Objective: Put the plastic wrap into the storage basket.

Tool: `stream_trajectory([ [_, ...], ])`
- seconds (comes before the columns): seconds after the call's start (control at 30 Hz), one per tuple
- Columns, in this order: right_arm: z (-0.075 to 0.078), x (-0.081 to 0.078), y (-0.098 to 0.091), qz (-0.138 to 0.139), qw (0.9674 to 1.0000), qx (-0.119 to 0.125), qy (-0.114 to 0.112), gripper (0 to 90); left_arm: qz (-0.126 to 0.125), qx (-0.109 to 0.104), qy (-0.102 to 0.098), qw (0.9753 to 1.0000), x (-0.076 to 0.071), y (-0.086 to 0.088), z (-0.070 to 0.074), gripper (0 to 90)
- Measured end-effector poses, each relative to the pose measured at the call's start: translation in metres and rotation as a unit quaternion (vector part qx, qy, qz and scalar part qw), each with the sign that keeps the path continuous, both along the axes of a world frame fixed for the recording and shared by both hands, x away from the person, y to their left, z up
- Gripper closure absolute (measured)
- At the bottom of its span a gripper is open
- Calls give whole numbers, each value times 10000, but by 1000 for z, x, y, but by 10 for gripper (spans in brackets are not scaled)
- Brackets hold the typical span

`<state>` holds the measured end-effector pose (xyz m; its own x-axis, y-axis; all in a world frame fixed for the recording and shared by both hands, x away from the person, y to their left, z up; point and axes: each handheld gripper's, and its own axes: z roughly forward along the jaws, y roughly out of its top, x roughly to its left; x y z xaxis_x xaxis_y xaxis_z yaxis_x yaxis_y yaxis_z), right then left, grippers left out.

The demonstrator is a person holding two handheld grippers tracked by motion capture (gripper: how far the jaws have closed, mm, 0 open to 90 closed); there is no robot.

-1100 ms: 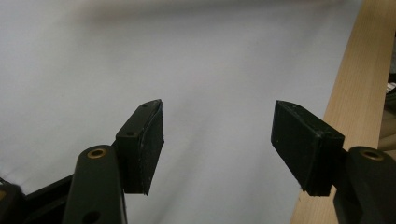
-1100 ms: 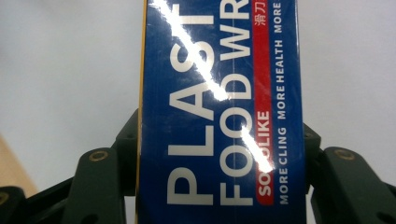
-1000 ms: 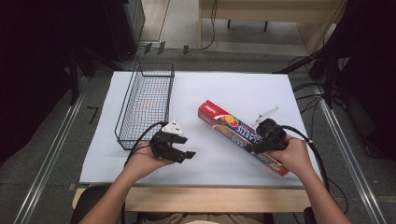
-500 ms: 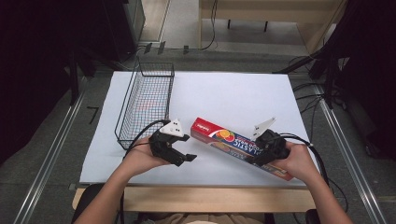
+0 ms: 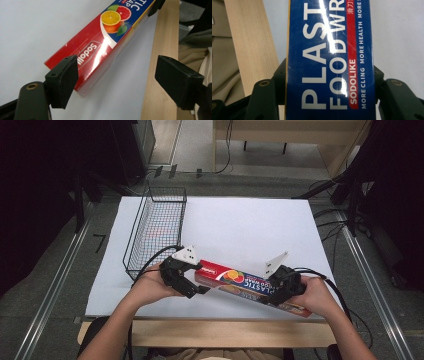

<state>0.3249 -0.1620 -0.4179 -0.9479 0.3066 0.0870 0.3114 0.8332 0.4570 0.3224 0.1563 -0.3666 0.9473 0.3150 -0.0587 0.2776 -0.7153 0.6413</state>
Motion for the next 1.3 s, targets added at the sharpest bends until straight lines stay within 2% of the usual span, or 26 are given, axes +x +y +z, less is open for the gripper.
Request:
stream_trajectory([
  [0.07,-2,-2,5,193,9998,-32,57,420,-68,64,-55,9999,0,-2,1,214],
  [0.13,-3,-3,6,255,9996,-35,77,419,-91,4,-37,10000,-1,-3,2,214],
  [0.2,-4,-6,9,409,9990,-26,186,417,-157,32,-32,9999,-1,-5,1,214],
  [0.33,-3,-9,15,501,9986,-86,154,417,-206,74,15,9998,-2,-11,-2,214],
  [0.47,0,-12,21,631,9979,-71,115,417,-393,72,52,9992,-5,-17,-4,213],
  [0.53,2,-15,26,729,9973,-125,25,417,-465,124,71,9988,-6,-19,-6,207],
  [0.67,3,-18,32,826,9965,-161,10,417,-532,293,72,9981,-8,-26,-8,205],
  [0.7,4,-19,34,857,9962,-175,-28,417,-576,291,123,9978,-9,-27,-10,209],
  [0.83,8,-21,39,914,9956,-181,19,417,-663,472,166,9965,-11,-32,-13,212],
  [0.87,9,-20,40,966,9952,-137,-56,417,-695,496,156,9962,-12,-34,-14,212],
  [1.0,12,-21,46,1033,9945,-115,-86,417,-804,577,109,9950,-14,-38,-16,212],
  [1.03,13,-22,47,1009,9947,-160,-87,417,-815,594,6,9949,-16,-40,-18,213],
  [1.07,14,-22,50,1047,9942,-126,-191,417,-837,651,-25,9944,-16,-41,-19,215],
  [1.13,15,-23,51,1017,9946,-131,-156,417,-861,705,11,9938,-17,-44,-21,216],
  [1.3,18,-24,54,1093,9938,-108,-191,417,-985,868,-55,9913,-21,-52,-25,228],
])
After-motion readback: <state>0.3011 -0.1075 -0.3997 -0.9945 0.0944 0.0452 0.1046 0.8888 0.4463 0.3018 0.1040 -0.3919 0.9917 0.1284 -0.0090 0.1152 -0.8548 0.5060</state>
